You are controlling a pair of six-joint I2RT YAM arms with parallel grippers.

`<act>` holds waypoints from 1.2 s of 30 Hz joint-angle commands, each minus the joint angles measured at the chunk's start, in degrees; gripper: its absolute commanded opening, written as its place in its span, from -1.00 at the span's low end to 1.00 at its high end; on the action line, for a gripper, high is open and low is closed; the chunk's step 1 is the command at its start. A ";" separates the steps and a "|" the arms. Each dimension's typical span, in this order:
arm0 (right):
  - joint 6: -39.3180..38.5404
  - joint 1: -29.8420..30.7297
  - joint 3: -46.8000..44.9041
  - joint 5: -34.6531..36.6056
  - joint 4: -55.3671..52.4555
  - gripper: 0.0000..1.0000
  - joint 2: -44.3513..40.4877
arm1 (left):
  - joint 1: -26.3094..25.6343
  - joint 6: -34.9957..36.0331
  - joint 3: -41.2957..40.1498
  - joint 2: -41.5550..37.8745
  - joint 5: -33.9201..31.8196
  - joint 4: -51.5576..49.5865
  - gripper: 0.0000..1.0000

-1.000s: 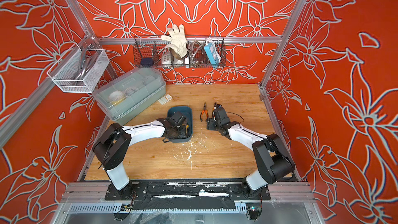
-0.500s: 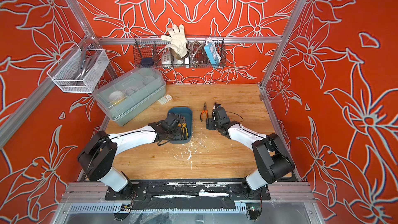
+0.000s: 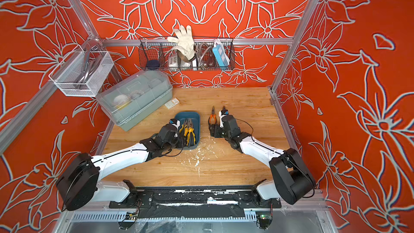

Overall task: Take the pliers out of the storage box
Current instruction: Pick up the pliers from the storage box, then place the pliers at the center of the board.

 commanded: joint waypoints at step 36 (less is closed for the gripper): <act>-0.30 7.36 6.36 -16.75 6.92 -0.07 9.77 | -2.94 0.32 -1.00 3.36 8.81 15.09 -1.00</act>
